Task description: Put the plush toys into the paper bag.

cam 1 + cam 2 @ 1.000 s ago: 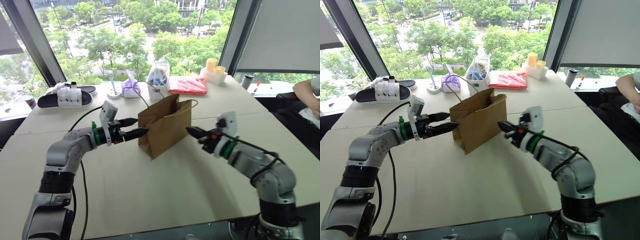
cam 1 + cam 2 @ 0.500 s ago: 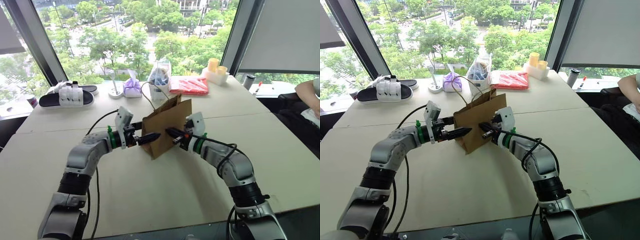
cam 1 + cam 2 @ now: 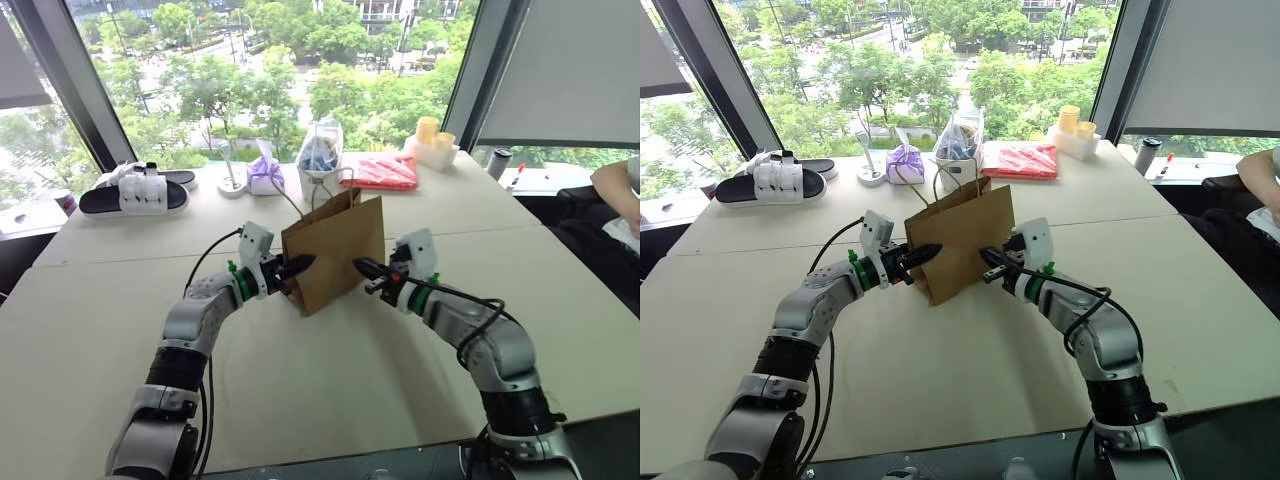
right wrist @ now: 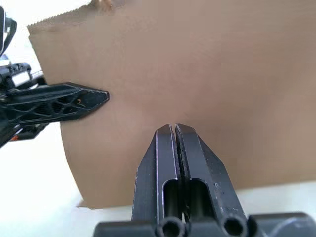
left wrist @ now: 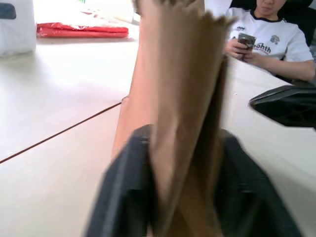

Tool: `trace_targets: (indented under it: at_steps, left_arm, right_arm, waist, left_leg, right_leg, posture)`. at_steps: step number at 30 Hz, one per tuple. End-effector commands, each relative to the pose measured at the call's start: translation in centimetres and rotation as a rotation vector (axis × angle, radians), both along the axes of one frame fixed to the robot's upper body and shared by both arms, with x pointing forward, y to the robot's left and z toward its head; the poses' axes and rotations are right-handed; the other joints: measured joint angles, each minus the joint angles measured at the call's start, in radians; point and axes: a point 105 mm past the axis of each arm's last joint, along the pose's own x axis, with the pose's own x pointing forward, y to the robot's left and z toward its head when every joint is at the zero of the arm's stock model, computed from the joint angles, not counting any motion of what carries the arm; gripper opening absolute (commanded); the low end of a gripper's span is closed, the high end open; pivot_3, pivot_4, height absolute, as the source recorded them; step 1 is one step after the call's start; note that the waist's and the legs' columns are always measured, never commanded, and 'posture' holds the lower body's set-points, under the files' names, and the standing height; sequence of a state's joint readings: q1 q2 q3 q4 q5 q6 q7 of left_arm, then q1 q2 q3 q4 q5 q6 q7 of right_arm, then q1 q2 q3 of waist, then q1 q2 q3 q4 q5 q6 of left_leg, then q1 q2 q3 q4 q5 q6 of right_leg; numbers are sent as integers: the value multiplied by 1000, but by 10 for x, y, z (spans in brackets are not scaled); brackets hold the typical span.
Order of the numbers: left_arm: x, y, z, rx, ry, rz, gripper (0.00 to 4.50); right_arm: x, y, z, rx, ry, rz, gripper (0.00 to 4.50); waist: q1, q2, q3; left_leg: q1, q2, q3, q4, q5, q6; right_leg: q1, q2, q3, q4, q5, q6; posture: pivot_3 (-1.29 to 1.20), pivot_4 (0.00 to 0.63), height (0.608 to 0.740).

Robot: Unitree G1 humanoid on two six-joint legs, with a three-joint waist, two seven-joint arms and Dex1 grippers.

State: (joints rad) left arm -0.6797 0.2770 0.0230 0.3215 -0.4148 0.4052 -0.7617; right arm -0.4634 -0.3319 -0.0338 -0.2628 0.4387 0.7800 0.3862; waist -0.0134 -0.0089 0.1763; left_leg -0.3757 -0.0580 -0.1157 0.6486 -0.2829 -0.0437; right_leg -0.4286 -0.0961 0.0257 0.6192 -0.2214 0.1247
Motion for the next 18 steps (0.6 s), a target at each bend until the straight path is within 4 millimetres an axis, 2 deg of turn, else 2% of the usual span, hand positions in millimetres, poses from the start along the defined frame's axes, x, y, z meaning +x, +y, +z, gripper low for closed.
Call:
trace_targets:
  at_steps: [1, 7, 12, 15, 18]
  left_arm:
    - [0, 0, 19, -28, -41, -43, 28]
    - [-9, -10, 29, -34, -14, -265, 28]
    - [-22, -10, 53, -67, -8, -509, 28]
    - [-22, -10, 58, -49, 11, -593, 28]
    - [-27, -12, 46, 39, 20, -701, 28]
  right_arm:
    - [-15, -18, 17, 6, -56, -53, 28]
    - [-44, -74, 19, -70, -56, -172, 28]
    - [-84, -127, 32, -88, -58, -219, 28]
    - [-101, -140, 30, -182, -25, -221, 28]
    - [-105, -142, 41, -167, -41, -217, 28]
  waist:
    - [0, 0, 0]
    - [2, 0, 0]
    - [3, 0, 0]
    - [1, 0, 0]
    - [-7, 0, 0]
  left_leg:
    - [0, 0, 0, 0, 0, 0]
    - [0, 0, 0, 0, 0, 0]
    - [0, 0, 0, 1, 0, 1]
    - [0, 0, 1, 1, -1, 2]
    - [2, 0, 2, 1, -1, 2]
  right_leg:
    - [0, 0, 0, 0, 0, 0]
    - [1, 0, 0, -1, 0, 0]
    - [2, 0, 0, -1, 0, 0]
    - [3, 0, -1, -2, 0, 0]
    - [4, 1, 0, -1, 0, 0]
  posture:
    - [0, 150, 740]
    - [0, 150, 740]
    - [0, 150, 740]
    - [0, 150, 740]
    - [0, 150, 740]
